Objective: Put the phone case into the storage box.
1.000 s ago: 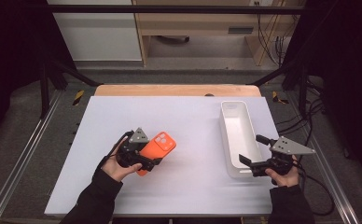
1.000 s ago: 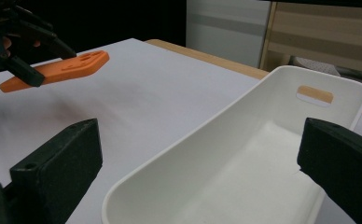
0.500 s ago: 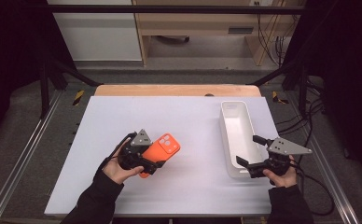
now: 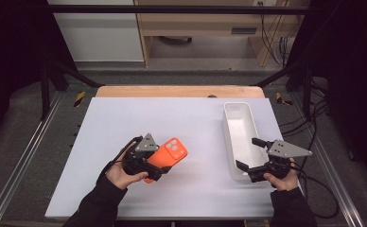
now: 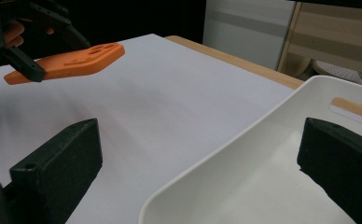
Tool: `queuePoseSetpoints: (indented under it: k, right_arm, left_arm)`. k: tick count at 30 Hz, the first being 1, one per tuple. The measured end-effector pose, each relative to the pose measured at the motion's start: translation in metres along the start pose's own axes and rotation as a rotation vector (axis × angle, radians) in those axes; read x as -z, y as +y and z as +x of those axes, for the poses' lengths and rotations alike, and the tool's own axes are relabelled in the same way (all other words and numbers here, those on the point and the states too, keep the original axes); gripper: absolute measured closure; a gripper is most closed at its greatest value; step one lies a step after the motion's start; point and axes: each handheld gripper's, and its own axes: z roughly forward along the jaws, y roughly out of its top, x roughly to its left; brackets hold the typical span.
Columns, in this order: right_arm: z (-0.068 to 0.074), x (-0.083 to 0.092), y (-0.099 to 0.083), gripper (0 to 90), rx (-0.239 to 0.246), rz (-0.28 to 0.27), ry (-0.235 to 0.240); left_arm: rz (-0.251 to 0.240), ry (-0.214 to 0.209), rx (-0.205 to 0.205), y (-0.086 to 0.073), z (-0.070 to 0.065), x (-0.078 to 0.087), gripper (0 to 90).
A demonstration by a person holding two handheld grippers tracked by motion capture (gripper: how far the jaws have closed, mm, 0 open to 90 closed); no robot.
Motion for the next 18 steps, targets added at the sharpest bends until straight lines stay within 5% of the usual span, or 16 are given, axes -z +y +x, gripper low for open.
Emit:
queuePoseSetpoints:
  k: [18]
  right_arm:
    - [0.013,-0.009,0.006,0.4,0.04,0.026,0.055]
  left_arm:
    - [0.002,-0.042,-0.05,0.005,-0.012,-0.003,14.8]
